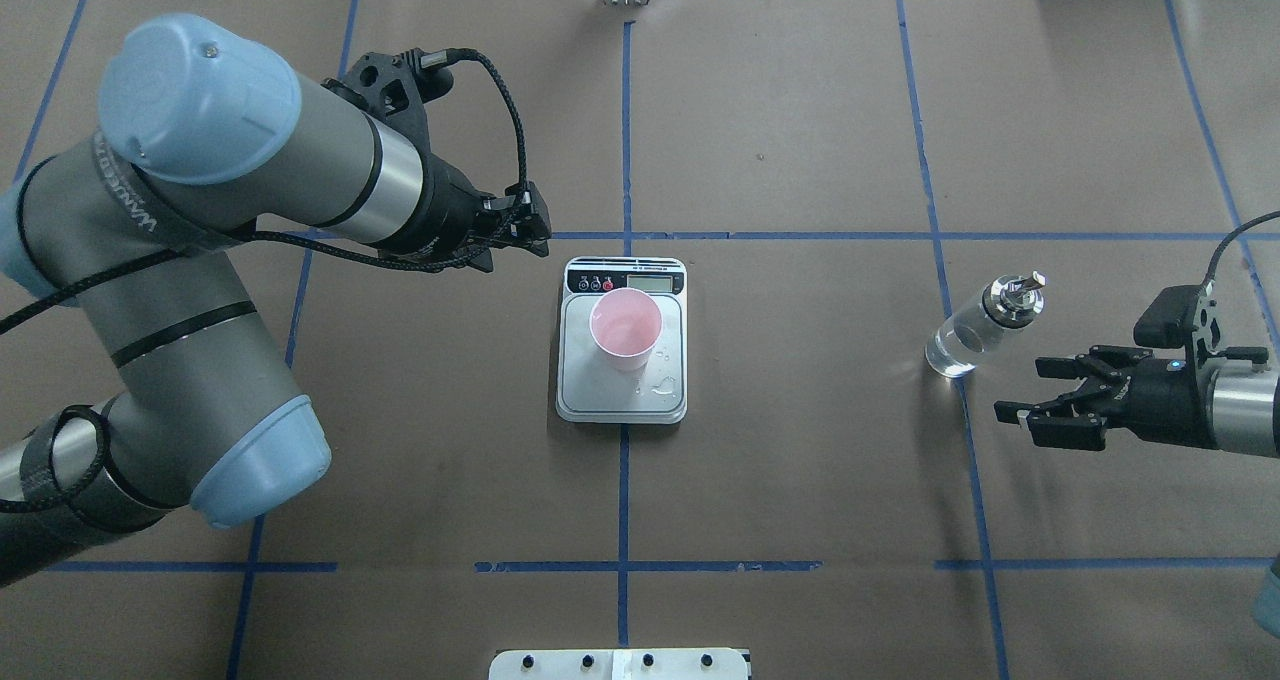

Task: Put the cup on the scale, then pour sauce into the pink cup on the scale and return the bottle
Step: 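Grasp the glass spout bottle with the right gripper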

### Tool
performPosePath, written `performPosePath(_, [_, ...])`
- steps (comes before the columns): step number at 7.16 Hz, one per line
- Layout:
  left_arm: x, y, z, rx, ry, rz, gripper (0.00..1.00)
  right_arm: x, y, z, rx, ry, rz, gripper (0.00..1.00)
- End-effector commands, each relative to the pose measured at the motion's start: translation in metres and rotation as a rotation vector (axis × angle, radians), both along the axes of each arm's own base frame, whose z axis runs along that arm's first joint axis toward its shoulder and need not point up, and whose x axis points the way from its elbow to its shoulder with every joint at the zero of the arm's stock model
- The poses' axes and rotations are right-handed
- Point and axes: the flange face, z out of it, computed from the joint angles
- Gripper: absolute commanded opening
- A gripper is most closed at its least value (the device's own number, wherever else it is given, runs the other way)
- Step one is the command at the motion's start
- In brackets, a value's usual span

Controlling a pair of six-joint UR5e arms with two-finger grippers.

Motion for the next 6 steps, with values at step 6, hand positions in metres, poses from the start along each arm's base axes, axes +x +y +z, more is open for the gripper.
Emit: performPosePath(6, [-0.007,-0.001,-0.006,0.004,0.009,-0.010,0.62,-0.034,0.054,0.028,-0.047,0.146,0.362,0.94])
